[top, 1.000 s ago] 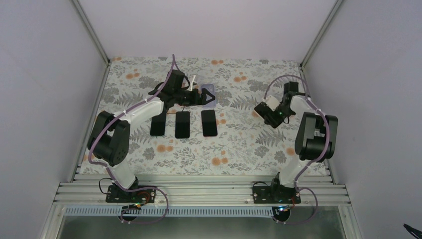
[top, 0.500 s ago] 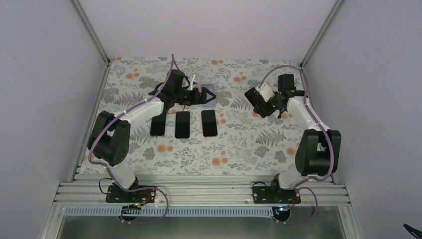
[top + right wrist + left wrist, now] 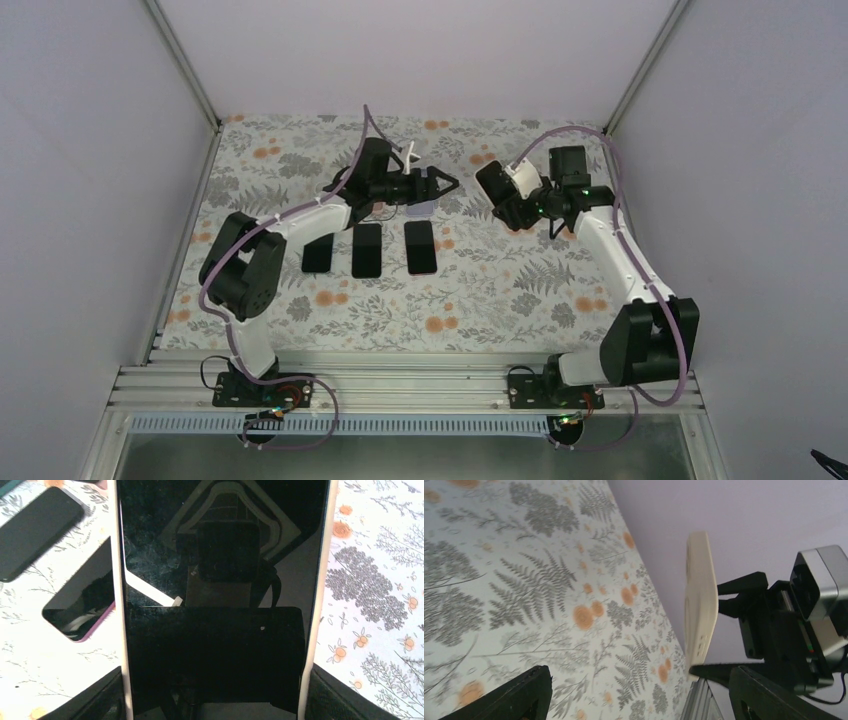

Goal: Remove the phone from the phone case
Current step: Pick up the phone at the center of the board, then adjust the phone, then remove the phone case from the phone.

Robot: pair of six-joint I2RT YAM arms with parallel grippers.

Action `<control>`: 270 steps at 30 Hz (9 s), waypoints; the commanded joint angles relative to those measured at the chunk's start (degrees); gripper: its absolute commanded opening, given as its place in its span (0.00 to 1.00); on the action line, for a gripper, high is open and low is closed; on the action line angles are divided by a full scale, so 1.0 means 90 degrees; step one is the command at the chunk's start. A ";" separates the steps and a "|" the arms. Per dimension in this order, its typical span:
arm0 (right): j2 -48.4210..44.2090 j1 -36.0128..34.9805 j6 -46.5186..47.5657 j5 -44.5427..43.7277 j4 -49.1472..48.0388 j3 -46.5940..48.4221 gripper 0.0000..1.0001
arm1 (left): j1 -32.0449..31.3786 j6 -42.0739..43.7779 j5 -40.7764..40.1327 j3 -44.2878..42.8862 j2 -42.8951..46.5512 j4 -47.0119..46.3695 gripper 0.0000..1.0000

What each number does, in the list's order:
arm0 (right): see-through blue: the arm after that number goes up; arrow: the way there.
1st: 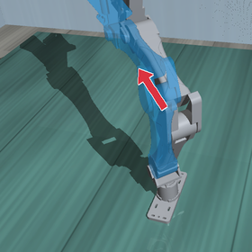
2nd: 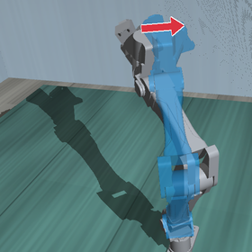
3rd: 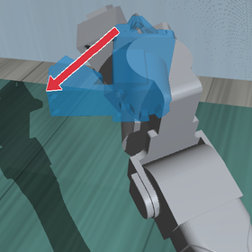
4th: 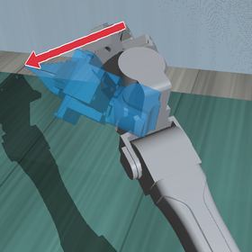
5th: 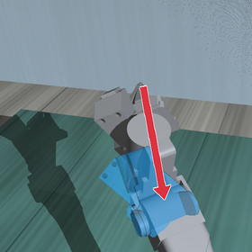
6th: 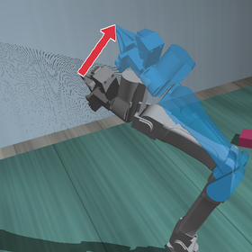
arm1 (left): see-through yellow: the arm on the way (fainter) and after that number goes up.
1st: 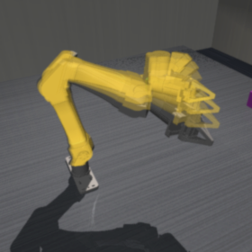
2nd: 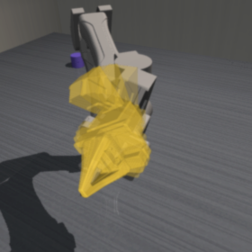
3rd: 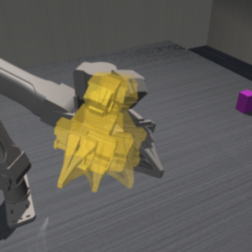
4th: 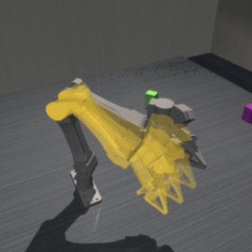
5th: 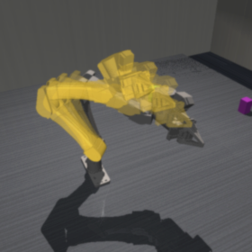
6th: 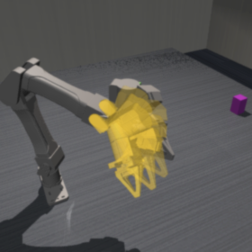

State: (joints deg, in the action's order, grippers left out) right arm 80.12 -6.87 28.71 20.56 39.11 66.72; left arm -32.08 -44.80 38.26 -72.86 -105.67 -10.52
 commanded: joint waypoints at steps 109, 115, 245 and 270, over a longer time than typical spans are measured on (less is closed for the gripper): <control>-0.1013 0.0047 -0.1610 0.6797 0.0576 0.2019 0.04 | -0.0001 0.6677 0.2501 -0.2283 0.2399 0.4872 0.67; -0.1140 0.0310 -0.3266 0.7382 -0.1002 0.1847 0.04 | -0.0069 0.6238 0.2662 -0.1733 0.2514 0.4396 0.65; -0.1907 0.0069 -0.4029 0.8967 -0.1783 0.0582 0.04 | -0.0264 0.5285 0.1462 -0.1384 0.1675 0.3638 0.07; -0.1836 -0.0240 -0.4269 0.8970 -0.1436 0.0868 0.04 | -0.0149 0.5052 0.1637 -0.0870 0.1591 0.3149 0.02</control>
State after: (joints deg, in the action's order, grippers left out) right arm 65.73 -4.51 -5.41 74.78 25.50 72.49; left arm -33.74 0.75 61.49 -82.02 -89.34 21.89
